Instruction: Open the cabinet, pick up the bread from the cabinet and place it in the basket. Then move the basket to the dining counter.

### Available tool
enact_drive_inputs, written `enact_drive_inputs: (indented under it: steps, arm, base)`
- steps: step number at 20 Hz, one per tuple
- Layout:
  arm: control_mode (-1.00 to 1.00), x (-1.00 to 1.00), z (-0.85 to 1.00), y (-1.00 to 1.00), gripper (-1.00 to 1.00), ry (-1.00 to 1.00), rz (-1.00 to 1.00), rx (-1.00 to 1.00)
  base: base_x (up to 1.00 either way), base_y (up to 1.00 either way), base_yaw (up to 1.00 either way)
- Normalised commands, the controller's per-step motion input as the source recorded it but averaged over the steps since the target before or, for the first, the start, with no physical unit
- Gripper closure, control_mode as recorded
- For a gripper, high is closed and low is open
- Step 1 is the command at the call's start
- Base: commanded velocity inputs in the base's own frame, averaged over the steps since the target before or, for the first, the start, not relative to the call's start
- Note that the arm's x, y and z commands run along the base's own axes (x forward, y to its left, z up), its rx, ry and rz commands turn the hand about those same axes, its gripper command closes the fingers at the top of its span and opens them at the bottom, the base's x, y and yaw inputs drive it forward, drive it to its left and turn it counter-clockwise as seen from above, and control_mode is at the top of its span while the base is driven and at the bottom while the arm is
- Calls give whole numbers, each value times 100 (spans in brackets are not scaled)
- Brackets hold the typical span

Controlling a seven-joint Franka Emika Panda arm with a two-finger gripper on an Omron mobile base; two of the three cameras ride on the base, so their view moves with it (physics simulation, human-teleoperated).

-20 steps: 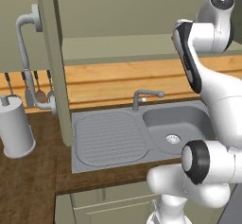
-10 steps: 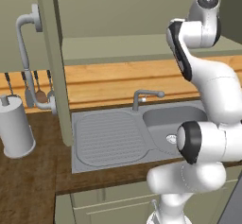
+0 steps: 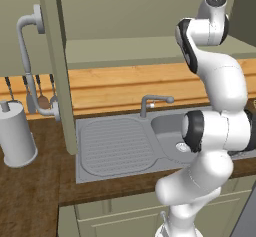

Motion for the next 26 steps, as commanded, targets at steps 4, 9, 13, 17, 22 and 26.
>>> enact_drive_inputs:
  steps: [4,9,13,17,22,26]
  arm:
    - [-100,40,-2,9,-100,0,0,0]
    - [-100,34,-1,-9,-100,1,0,0]
    - [-100,18,-10,-3,-100,6,0,0]
    - [-100,29,-18,0,-100,6,0,0]
    - [-100,38,-23,-4,-100,6,0,0]
    - [-100,32,-23,-10,-100,9,0,0]
  base:
    - [0,0,0]
    - [0,0,0]
    - [0,0,0]
    - [0,0,0]
    - [0,0,0]
    - [0,0,0]
